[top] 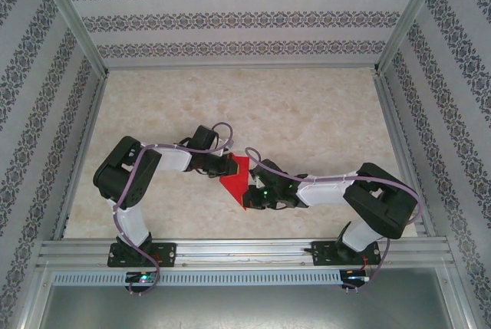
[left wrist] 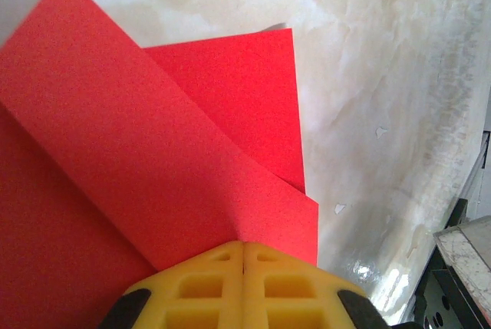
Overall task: Fold a paper plane with a square sheet of paper (fold left side to right side)
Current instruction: Fourth fold the wing at the center of the table.
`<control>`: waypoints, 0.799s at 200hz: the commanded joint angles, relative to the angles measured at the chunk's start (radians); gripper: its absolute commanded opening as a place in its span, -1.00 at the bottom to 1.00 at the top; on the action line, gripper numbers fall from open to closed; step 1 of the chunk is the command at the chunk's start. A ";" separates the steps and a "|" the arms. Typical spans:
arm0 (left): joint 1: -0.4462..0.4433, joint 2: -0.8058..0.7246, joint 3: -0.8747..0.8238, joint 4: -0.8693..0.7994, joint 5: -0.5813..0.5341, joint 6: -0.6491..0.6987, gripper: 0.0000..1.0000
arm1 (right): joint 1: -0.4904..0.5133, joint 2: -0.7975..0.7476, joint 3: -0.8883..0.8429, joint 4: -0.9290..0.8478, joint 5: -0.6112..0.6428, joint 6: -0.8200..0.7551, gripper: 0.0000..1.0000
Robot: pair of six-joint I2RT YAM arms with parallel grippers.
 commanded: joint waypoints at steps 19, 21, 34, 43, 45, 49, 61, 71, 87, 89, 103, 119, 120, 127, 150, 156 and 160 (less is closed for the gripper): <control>0.030 0.054 -0.019 -0.079 -0.155 0.035 -1.00 | 0.015 -0.052 0.012 -0.164 0.021 -0.037 -1.00; 0.029 0.054 -0.019 -0.079 -0.155 0.035 -1.00 | 0.015 -0.055 0.016 -0.166 0.021 -0.038 -1.00; 0.029 0.053 -0.020 -0.080 -0.156 0.034 -1.00 | 0.013 -0.079 0.034 -0.178 0.020 -0.047 -1.00; 0.029 0.054 -0.019 -0.079 -0.155 0.034 -1.00 | 0.013 -0.090 0.044 -0.178 0.016 -0.050 -1.00; 0.029 0.052 -0.019 -0.079 -0.155 0.034 -1.00 | 0.013 -0.092 0.046 -0.177 0.015 -0.050 -1.00; 0.029 0.051 -0.020 -0.078 -0.154 0.034 -1.00 | 0.013 -0.096 0.049 -0.175 0.013 -0.050 -1.00; 0.029 0.049 -0.021 -0.078 -0.153 0.034 -1.00 | 0.013 -0.092 0.055 -0.152 0.001 -0.047 -1.00; 0.029 0.048 -0.021 -0.077 -0.154 0.034 -1.00 | 0.014 -0.081 0.059 -0.132 -0.008 -0.041 -1.00; 0.029 0.046 -0.023 -0.075 -0.153 0.033 -1.00 | 0.018 -0.053 0.064 -0.097 -0.018 -0.034 -1.00; 0.029 0.047 -0.022 -0.075 -0.152 0.033 -1.00 | 0.018 -0.050 0.065 -0.093 -0.019 -0.033 -1.00; 0.029 0.045 -0.023 -0.075 -0.152 0.033 -1.00 | 0.021 -0.023 0.074 -0.069 -0.023 -0.028 -1.00; 0.029 0.044 -0.022 -0.075 -0.150 0.031 -1.00 | 0.021 0.001 0.082 -0.044 -0.023 -0.021 -1.00; 0.030 0.044 -0.021 -0.075 -0.150 0.030 -1.00 | 0.021 0.002 0.083 -0.042 -0.023 -0.021 -1.00; 0.028 0.044 -0.022 -0.075 -0.150 0.031 -1.00 | 0.021 0.010 0.085 -0.028 -0.026 -0.018 -1.00; 0.028 0.046 -0.023 -0.075 -0.149 0.031 -1.00 | 0.021 0.034 0.089 -0.013 -0.031 -0.014 -1.00; 0.029 0.045 -0.023 -0.075 -0.150 0.031 -1.00 | 0.020 0.040 0.088 -0.013 -0.029 -0.014 -1.00; 0.028 0.044 -0.022 -0.075 -0.150 0.031 -1.00 | 0.020 0.044 0.087 -0.013 -0.028 -0.011 -1.00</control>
